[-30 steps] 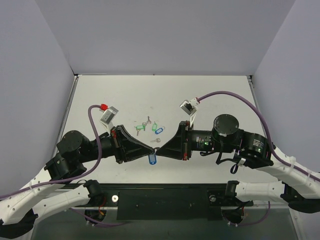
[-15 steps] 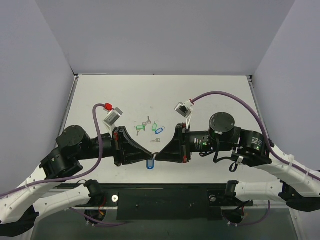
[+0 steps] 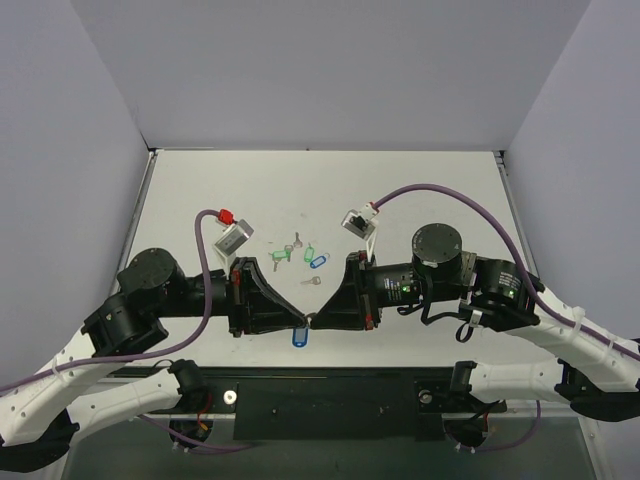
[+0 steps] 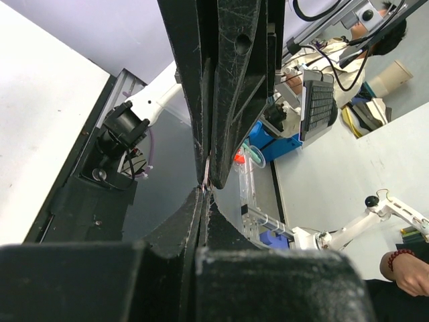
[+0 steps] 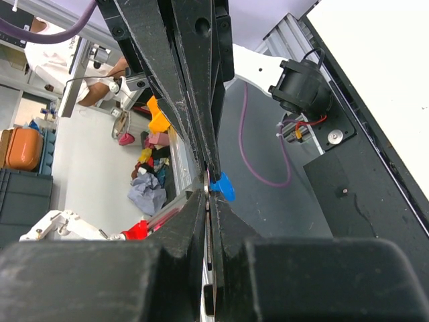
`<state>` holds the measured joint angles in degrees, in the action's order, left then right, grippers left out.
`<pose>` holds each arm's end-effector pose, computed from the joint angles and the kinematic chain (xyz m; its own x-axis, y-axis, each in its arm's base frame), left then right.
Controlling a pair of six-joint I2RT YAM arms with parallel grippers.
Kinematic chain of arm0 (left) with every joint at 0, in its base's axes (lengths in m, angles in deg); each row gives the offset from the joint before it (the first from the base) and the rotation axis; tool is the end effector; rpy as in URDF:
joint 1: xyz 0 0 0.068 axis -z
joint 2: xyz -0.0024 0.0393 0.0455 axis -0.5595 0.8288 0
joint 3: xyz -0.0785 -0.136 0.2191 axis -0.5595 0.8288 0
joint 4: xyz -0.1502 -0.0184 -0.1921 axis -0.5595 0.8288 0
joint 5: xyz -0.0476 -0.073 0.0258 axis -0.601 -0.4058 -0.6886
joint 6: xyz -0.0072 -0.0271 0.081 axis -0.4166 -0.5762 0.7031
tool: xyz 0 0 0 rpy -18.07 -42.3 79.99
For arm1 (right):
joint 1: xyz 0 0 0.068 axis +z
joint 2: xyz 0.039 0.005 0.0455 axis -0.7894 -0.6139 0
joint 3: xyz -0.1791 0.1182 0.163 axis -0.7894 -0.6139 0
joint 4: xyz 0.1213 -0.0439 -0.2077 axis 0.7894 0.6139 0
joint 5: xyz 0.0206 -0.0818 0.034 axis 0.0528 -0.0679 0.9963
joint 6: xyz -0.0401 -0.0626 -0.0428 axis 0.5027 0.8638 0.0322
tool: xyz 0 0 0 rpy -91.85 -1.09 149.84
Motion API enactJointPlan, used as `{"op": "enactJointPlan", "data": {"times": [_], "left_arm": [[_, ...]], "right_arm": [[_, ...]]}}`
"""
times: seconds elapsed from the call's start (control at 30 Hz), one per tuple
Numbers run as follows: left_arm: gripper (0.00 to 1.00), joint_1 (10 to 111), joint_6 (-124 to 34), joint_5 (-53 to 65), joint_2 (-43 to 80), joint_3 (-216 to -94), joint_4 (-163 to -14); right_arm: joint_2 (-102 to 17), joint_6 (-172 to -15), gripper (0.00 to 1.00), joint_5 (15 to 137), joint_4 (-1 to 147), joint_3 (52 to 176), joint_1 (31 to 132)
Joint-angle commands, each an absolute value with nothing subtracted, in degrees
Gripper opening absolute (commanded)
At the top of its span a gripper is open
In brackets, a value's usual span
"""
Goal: Remove the keys from the keyring
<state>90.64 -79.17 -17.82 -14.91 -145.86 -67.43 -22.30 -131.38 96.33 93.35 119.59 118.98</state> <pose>0.0524 -0.1521 0.4300 -0.7065 -0.0352 -0.7068 0.7073 -0.0007 -0.7069 0.0561 0.2223 0.4736 -0.7074 -0.0750 -0.7028 -0.7010 -0.0529 0.7112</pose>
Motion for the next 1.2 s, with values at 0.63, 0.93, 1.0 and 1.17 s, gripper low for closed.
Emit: {"op": "enactJointPlan", "data": {"times": [0.63, 0.93, 1.0, 1.17], "left_arm": [[0.76, 90.98, -73.07, -12.93, -15.46, -154.56, -58.92], [0.79, 90.98, -79.40, 1.75, -23.01, -146.92, -70.07], [0.79, 90.98, -79.84, 4.21, -23.72, -146.03, -70.70], [0.78, 90.98, -83.17, 6.33, -23.64, -142.97, -77.70]], "right_arm": [[-20.60, -131.17, 0.00, 92.96, 91.06, 120.89, 118.75], [-18.84, -133.01, 0.00, 85.76, 86.59, 118.70, 118.58], [-18.49, -134.32, 0.00, 85.49, 83.08, 117.47, 118.66], [-18.22, -136.26, 0.00, 83.64, 78.32, 115.62, 118.66]]}}
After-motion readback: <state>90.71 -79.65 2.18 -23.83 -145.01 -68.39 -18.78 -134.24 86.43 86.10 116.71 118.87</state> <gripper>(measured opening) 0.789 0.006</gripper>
